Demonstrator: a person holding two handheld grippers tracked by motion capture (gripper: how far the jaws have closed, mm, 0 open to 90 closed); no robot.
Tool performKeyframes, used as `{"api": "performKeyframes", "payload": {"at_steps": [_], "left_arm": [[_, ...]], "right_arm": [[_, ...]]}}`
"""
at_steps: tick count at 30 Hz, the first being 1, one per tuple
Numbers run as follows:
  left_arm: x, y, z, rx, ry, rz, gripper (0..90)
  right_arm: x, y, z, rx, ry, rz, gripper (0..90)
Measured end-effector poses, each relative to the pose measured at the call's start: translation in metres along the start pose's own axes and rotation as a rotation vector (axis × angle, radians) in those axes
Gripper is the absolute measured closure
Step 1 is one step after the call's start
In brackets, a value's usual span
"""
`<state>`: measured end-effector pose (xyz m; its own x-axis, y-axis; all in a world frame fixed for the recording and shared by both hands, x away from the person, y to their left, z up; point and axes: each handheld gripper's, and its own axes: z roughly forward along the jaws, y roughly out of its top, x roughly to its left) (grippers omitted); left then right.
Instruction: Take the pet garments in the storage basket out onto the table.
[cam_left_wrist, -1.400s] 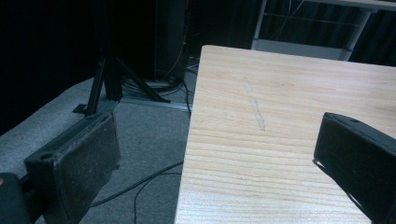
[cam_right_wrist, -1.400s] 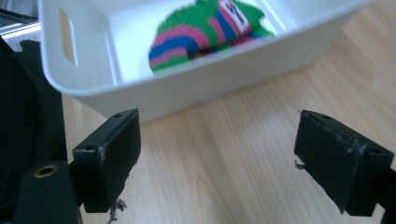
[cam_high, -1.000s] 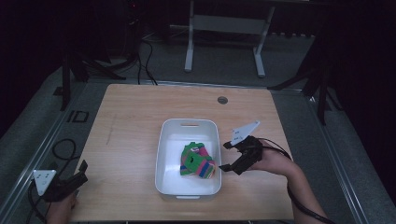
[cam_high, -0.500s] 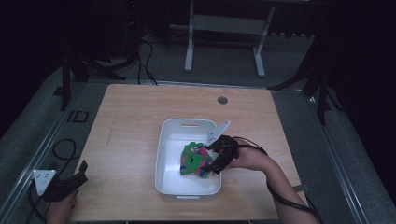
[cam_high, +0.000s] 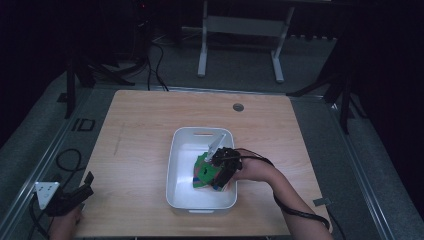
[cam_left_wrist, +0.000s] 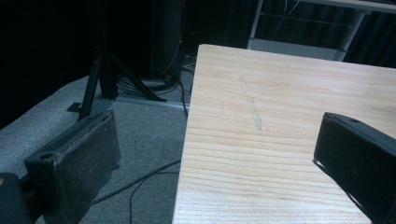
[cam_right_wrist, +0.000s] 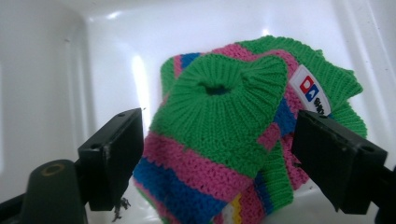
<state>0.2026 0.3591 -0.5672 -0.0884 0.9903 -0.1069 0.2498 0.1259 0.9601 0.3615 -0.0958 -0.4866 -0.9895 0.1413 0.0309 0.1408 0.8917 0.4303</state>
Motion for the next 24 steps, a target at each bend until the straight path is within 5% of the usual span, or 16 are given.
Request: {"api": "performKeyframes", "payload": {"at_steps": [4,9,11,14,24], "left_arm": [[0.0,0.0,0.0,0.002,0.0,-0.001,0.9],[0.0,0.0,0.0,0.004,0.001,-0.001,0.9],[0.0,0.0,0.0,0.004,0.001,-0.002,0.9],[0.0,0.0,0.0,0.004,0.0,-0.003,0.9],[0.0,0.0,0.0,0.004,0.001,-0.003,0.9]], "right_arm": [[0.005,0.003,0.005,0.031,-0.01,-0.05,26.2],[0.009,0.006,0.021,0.146,-0.024,-0.058,32.6],[0.011,0.007,0.024,0.155,-0.036,-0.073,50.0],[0.01,0.008,0.018,0.112,-0.037,-0.046,69.5],[0.017,0.022,-0.02,-0.031,-0.063,-0.073,72.5]]}}
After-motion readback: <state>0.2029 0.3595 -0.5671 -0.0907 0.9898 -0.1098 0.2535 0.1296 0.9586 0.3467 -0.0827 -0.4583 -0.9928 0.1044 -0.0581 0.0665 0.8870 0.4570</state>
